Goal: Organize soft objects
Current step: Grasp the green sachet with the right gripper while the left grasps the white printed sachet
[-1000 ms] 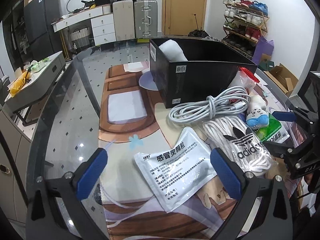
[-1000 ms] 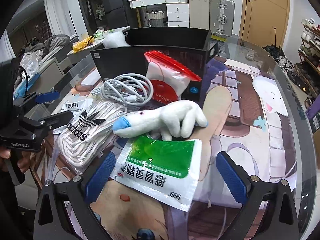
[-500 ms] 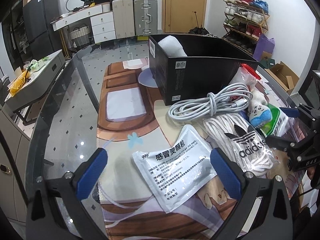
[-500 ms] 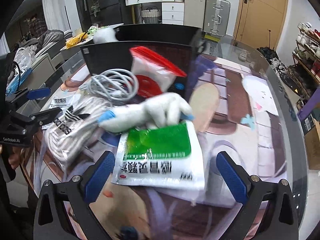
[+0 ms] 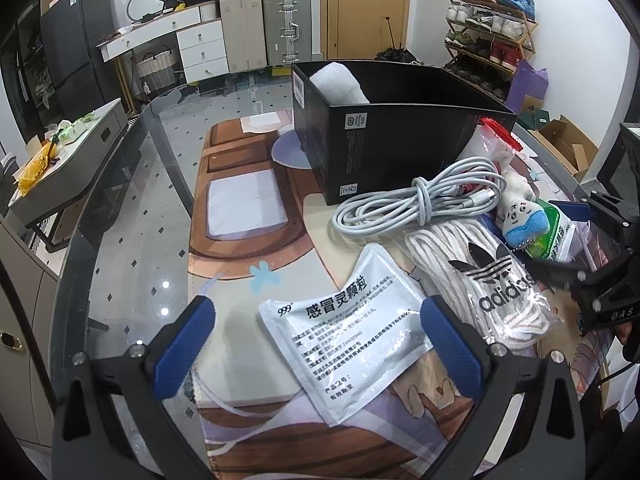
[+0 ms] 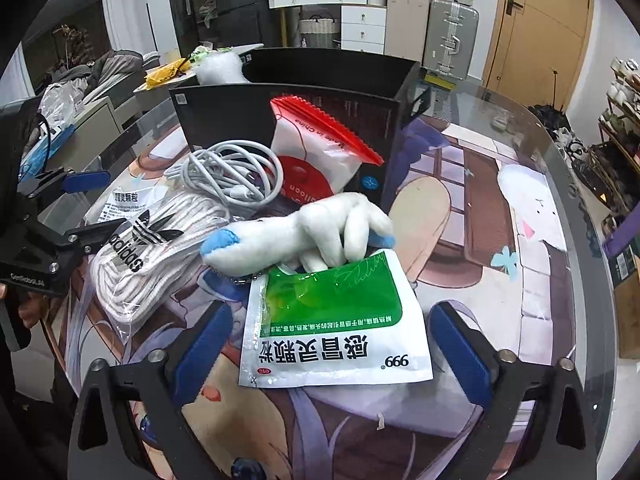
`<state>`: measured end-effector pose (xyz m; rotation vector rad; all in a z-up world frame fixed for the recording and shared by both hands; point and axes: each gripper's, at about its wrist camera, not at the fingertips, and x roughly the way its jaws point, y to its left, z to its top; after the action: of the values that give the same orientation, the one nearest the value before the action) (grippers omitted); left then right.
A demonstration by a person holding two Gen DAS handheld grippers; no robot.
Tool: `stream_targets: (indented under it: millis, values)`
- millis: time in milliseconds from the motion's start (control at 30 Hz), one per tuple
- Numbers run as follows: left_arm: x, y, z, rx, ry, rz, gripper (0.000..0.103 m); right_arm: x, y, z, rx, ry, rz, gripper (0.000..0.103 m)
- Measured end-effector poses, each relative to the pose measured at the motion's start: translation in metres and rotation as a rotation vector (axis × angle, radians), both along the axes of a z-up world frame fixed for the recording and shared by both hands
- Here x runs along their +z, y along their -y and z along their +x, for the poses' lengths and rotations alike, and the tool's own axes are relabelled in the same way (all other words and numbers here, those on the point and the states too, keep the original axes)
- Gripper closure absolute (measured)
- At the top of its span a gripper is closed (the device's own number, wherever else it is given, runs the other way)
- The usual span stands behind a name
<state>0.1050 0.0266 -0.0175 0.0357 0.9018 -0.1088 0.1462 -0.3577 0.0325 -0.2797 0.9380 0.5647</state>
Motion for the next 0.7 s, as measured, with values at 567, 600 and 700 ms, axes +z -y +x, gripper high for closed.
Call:
stream_targets:
  millis: [567,600,700]
  values:
    - [-0.002,0.004,0.001,-0.014,-0.019,-0.009,0.0,0.008,0.03,-0.022,-0.002,0.004,0.084,0.039]
    - [-0.002,0.004,0.001,-0.014,-0.024,-0.016,0.0,0.008,0.032,-0.023,-0.005,0.006,0.084,0.04]
    - [-0.002,0.007,0.001,-0.014,-0.03,-0.027,0.0,0.011,0.036,-0.025,-0.009,0.014,0.097,0.043]
